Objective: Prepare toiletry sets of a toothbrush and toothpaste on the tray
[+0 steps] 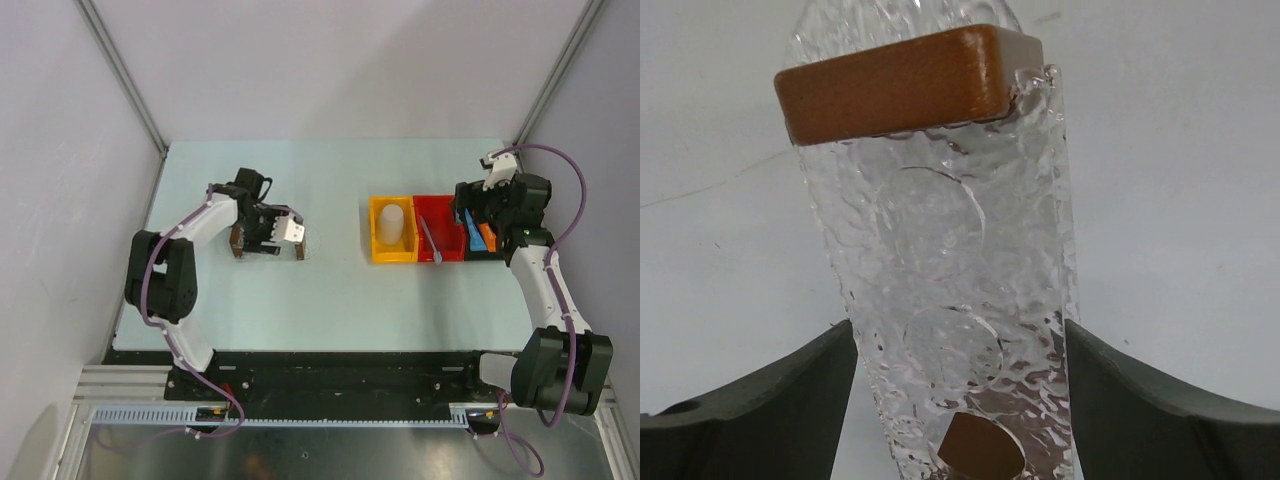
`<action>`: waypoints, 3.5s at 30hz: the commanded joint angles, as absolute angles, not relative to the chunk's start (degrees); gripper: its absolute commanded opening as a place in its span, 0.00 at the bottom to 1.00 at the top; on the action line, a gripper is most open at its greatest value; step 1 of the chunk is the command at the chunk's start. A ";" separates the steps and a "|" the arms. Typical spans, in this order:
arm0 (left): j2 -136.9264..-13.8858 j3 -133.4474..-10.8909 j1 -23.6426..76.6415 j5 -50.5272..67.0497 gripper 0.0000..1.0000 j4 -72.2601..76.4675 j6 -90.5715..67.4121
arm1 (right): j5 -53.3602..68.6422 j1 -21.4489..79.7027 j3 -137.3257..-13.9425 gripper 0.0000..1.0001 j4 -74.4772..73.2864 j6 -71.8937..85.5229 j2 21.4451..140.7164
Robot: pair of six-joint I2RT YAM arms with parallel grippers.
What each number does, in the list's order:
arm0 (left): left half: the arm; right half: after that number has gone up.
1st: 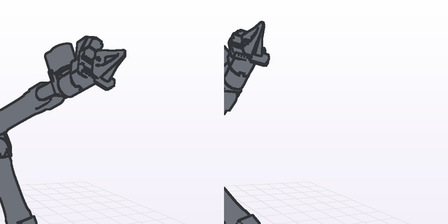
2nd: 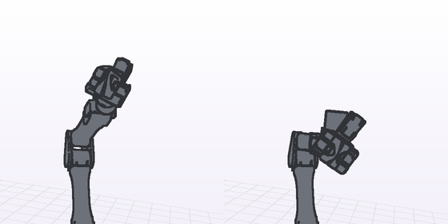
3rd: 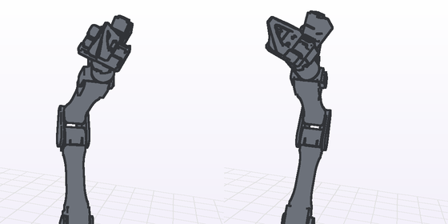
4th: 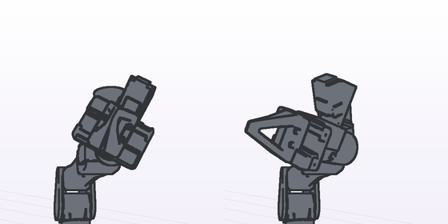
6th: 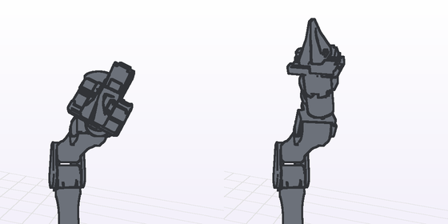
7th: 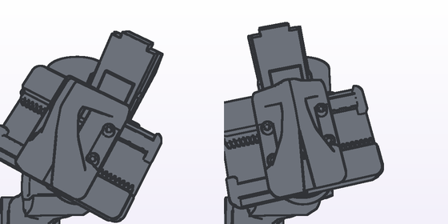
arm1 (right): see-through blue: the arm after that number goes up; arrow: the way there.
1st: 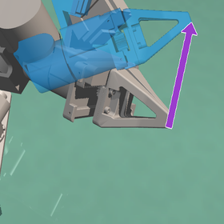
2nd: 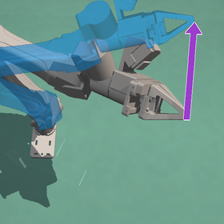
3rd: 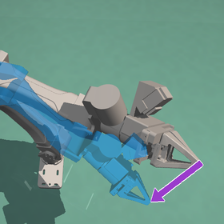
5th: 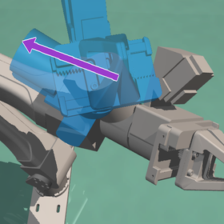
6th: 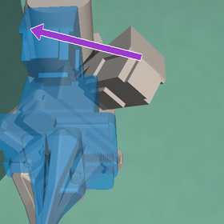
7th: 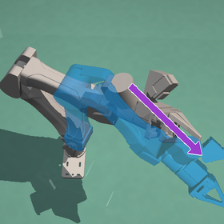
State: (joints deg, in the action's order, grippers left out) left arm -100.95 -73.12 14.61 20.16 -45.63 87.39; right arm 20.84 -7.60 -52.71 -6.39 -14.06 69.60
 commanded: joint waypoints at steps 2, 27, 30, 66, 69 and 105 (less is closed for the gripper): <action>-103.44 -77.51 17.92 22.76 0.80 -47.64 79.99 | 21.18 -7.91 -52.82 1.00 -6.06 -14.77 69.08; -101.69 -74.01 19.51 19.78 0.82 -39.99 77.25 | 21.88 -8.44 -52.82 1.00 -6.15 -14.50 68.29; -101.60 -73.65 19.60 18.73 0.82 -39.73 78.57 | 21.97 -8.61 -52.82 1.00 -6.15 -14.33 68.20; -99.49 -72.07 20.48 14.86 0.98 -36.65 78.23 | 22.68 -9.14 -52.82 1.00 -6.24 -14.33 68.03; -99.84 -72.25 20.83 14.50 0.99 -35.86 77.35 | 22.68 -9.23 -52.82 1.00 -6.15 -14.24 68.03; -103.10 -74.88 21.27 11.07 1.00 -33.57 73.83 | 23.38 -9.84 -52.82 1.00 -6.33 -14.15 67.68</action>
